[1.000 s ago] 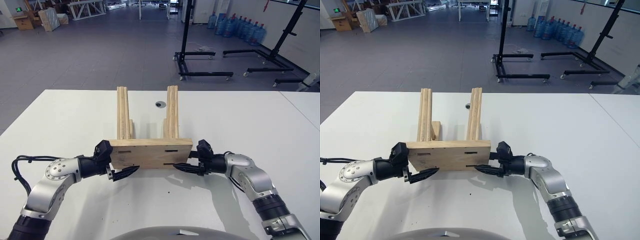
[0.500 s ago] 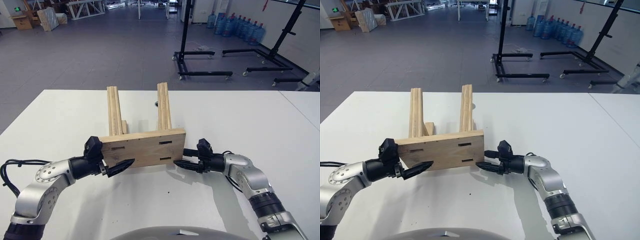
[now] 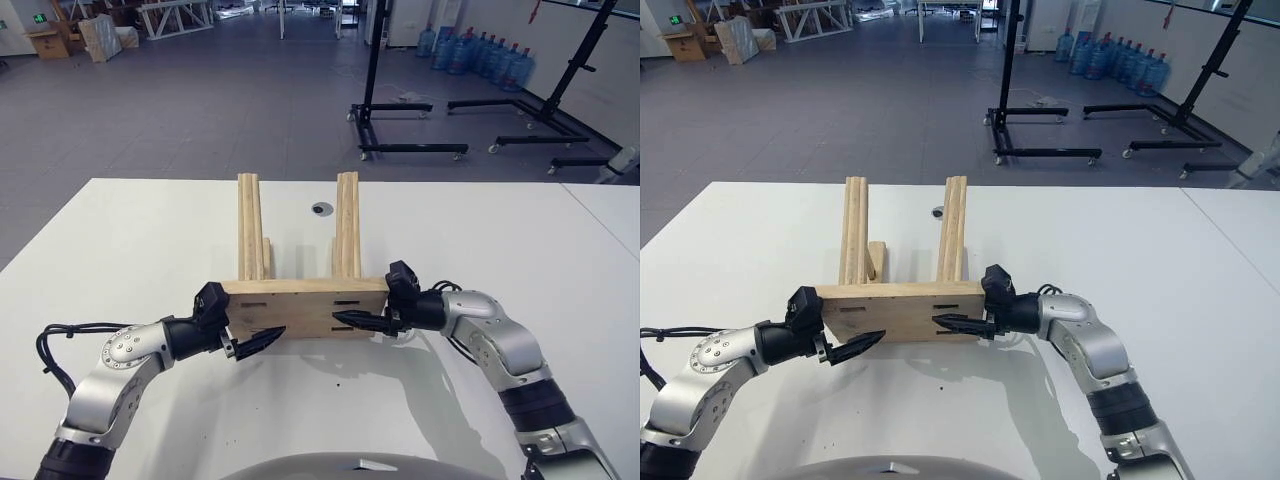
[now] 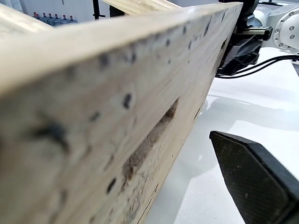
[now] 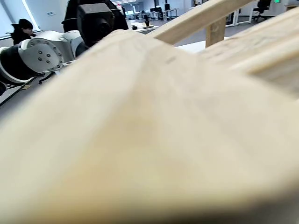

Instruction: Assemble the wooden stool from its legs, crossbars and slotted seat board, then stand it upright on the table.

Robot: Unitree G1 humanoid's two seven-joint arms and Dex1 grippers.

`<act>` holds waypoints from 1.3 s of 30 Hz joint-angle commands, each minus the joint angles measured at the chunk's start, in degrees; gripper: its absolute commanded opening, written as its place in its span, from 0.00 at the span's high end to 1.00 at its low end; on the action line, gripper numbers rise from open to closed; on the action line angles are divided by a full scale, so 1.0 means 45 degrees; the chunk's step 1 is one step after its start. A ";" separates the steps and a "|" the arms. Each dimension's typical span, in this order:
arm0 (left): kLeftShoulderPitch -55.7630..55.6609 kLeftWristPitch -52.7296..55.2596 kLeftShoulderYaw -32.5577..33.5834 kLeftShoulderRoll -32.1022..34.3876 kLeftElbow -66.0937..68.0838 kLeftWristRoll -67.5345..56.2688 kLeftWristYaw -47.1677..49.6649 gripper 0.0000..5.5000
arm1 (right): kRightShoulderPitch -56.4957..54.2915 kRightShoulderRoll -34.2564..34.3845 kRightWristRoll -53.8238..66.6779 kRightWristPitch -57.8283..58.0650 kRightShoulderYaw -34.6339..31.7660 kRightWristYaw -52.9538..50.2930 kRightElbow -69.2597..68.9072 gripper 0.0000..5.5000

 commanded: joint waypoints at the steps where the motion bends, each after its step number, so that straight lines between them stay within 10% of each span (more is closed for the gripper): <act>1: -0.0159 -0.0013 -0.0246 0.0119 0.0164 0.0164 -0.0290 0.11 | 0.0103 0.0134 -0.0737 -0.0606 0.0195 -0.0381 0.0965 0.62; 12: 0.0697 -0.0235 0.0930 0.0824 0.0204 -0.0151 -0.0696 0.11 | -0.0306 -0.0058 -0.0831 -0.1416 -0.0144 -0.0554 0.2138 0.64; 21: 0.0861 -0.5018 0.0580 0.0289 0.2901 0.2945 0.0355 0.11 | -0.0406 -0.0238 -0.0857 -0.1321 -0.0284 -0.0275 0.2325 0.69; 39: -0.0750 -0.0789 0.0703 0.1961 0.1519 -0.0466 -0.3184 0.11 | -0.0427 -0.1471 -0.0467 -0.1152 0.0768 0.3147 0.1907 0.72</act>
